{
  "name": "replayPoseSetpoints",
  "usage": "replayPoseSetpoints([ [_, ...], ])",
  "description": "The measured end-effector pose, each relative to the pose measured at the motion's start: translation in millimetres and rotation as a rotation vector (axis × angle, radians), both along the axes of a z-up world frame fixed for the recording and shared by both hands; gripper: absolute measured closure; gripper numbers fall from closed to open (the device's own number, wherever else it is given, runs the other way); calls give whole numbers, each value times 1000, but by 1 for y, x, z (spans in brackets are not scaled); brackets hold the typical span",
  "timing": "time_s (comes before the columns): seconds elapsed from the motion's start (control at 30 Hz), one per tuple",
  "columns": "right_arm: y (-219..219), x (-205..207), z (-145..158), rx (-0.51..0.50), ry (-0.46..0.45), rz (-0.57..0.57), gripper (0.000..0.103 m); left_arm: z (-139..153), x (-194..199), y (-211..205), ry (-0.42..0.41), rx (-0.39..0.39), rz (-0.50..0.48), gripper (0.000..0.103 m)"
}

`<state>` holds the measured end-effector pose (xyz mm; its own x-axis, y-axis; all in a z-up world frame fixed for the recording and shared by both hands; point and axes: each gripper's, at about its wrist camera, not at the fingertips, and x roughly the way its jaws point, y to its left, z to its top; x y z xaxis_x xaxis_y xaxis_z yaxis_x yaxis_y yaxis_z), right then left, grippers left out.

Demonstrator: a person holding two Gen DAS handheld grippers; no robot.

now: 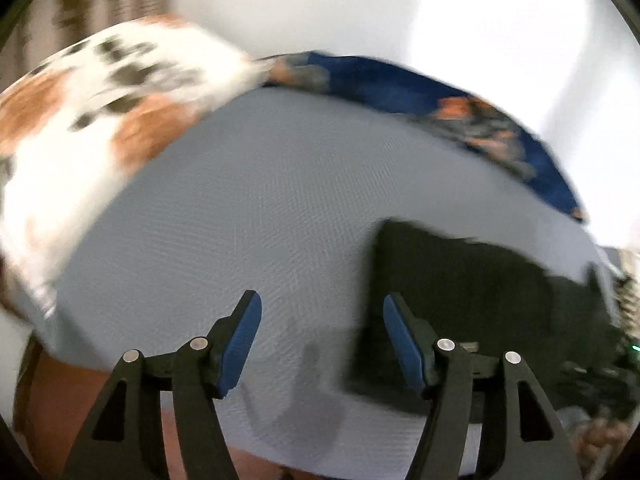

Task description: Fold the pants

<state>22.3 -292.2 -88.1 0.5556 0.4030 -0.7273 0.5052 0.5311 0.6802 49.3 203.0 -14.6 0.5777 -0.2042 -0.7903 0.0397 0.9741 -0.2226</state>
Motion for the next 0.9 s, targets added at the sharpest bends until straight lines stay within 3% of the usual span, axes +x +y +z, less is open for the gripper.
replayPoseSetpoints([
  [0.07, -4, -4, -3, 45, -38, -19, 94, 9, 3, -32, -14, -46, -100, 39],
  [0.13, -7, -6, -3, 57, -79, -28, 94, 11, 4, -77, -21, -144, -223, 37],
  [0.2, -11, -9, -5, 88, -120, -51, 92, 4, 4, -128, 11, -204, -363, 36],
  [0.27, -18, -11, -8, 134, -147, -76, 85, -7, 2, -178, 66, -234, -509, 36],
  [0.37, -36, -15, -3, 160, -192, -125, 66, -22, -8, -234, 110, -242, -673, 36],
  [0.43, -46, -18, 1, 162, -216, -144, 52, -32, -11, -252, 187, -295, -731, 36],
  [0.5, -60, -21, 5, 151, -229, -157, 51, -45, -6, -262, 319, -450, -770, 36],
  [0.6, -78, -20, 1, 189, -248, -150, 53, -60, -6, -273, 446, -552, -771, 36],
  [0.7, -84, -15, 2, 196, -259, -112, 92, -73, -3, -285, 557, -671, -774, 36],
  [0.9, -90, -15, 8, 248, -299, -109, 96, -90, -6, -307, 678, -841, -695, 36],
])
